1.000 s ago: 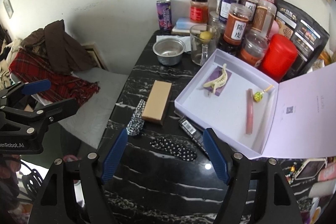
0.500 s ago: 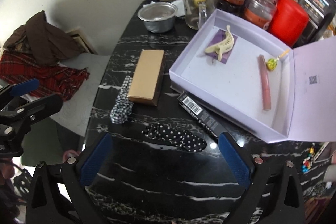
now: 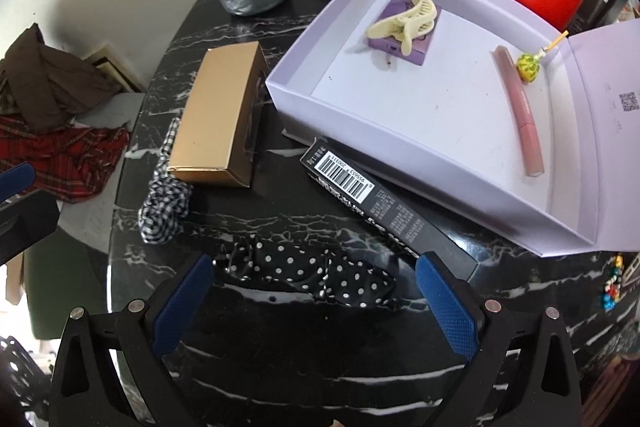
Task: Organize rigid objects
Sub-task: 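Lower the right gripper onto the polka-dot scrunchie while the left moves to the gingham scrunchie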
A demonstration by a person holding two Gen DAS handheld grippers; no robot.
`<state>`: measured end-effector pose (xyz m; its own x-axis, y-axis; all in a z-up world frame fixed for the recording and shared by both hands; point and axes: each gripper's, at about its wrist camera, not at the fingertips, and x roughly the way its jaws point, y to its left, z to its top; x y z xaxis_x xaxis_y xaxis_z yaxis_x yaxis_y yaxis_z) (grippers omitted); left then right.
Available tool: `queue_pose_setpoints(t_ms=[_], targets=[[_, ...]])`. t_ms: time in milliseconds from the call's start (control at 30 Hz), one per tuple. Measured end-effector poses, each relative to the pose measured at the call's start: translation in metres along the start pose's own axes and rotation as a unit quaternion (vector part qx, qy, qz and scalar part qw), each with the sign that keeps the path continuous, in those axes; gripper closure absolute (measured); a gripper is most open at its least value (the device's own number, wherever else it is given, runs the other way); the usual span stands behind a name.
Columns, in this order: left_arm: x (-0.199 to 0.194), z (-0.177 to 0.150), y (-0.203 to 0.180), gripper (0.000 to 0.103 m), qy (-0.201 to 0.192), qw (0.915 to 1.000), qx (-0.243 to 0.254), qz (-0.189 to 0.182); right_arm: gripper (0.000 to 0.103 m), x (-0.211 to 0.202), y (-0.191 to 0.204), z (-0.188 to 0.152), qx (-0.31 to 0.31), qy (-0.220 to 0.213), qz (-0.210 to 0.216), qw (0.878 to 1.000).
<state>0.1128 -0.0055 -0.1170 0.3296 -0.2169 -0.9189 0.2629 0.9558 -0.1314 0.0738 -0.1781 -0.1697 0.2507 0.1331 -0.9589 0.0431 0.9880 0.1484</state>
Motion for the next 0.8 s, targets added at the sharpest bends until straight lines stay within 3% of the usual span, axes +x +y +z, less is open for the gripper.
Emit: queue_pose_setpoints(t_ms=[400, 700, 733, 800], targets=[[0.016, -0.001, 0.002, 0.000, 0.014, 0.9999, 0.004, 0.000, 0.000, 0.028, 0.005, -0.003, 0.001, 0.025, -0.004, 1.000], [0.023, -0.001, 0.001, 0.000, 0.013, 0.9999, 0.004, -0.003, 0.001, 0.032, 0.012, 0.000, 0.005, 0.018, 0.000, 1.000], [0.023, -0.001, 0.001, 0.000, 0.014, 0.9999, 0.004, -0.003, 0.004, 0.033, 0.012, 0.002, 0.005, 0.017, 0.000, 1.000], [0.026, 0.000, 0.001, 0.000, 0.015, 0.9999, 0.003, -0.004, 0.027, 0.029, 0.014, 0.005, -0.006, 0.004, -0.008, 1.000]])
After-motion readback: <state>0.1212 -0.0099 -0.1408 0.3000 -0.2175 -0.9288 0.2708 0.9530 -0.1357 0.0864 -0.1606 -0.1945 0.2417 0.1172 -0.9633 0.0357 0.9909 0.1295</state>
